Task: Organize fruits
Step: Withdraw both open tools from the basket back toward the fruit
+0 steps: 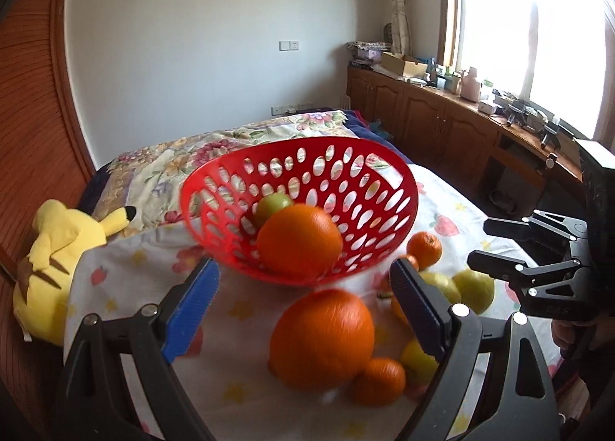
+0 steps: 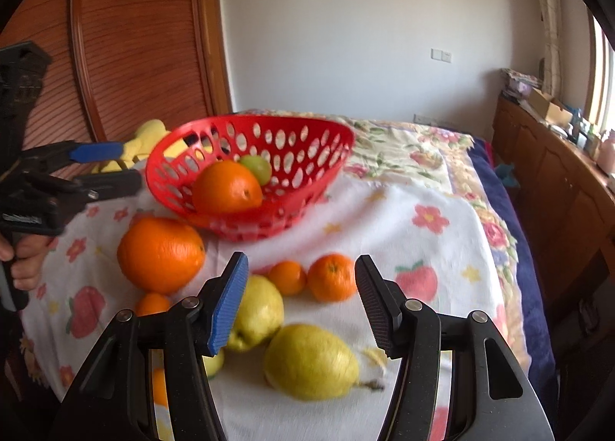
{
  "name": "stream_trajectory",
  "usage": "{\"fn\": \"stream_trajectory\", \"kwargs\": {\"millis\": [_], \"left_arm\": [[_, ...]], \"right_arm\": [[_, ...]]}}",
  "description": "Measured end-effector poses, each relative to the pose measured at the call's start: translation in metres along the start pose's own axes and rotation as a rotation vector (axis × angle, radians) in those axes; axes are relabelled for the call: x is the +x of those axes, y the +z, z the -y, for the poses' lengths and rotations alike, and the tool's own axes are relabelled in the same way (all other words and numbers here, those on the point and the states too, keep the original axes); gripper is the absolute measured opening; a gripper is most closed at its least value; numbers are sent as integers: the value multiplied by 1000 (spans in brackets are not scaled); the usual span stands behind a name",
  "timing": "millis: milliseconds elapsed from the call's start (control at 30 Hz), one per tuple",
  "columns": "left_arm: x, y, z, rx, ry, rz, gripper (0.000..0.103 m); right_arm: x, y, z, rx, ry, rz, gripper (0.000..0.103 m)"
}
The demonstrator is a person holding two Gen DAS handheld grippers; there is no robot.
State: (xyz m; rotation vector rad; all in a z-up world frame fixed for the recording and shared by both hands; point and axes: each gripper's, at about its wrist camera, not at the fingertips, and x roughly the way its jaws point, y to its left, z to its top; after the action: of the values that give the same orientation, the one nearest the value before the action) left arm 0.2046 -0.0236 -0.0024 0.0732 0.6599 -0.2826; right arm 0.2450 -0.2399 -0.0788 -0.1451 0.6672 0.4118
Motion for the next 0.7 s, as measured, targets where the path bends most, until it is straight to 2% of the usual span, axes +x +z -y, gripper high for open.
{"fn": "stream_trajectory", "kwargs": {"millis": [133, 300, 400, 700], "left_arm": [[-8, -23, -3, 1, 28, 8, 91], [-18, -49, -6, -17, 23, -4, 91], [-28, -64, -9, -19, 25, -2, 91], [-36, -82, -17, -53, 16, -16, 91]], "right_arm": [[-3, -17, -2, 28, -25, -14, 61], [-2, -37, -1, 62, -80, -28, 61], [-1, -49, 3, 98, -78, -43, 62], [5, -59, 2, 147, -84, -57, 66]]}}
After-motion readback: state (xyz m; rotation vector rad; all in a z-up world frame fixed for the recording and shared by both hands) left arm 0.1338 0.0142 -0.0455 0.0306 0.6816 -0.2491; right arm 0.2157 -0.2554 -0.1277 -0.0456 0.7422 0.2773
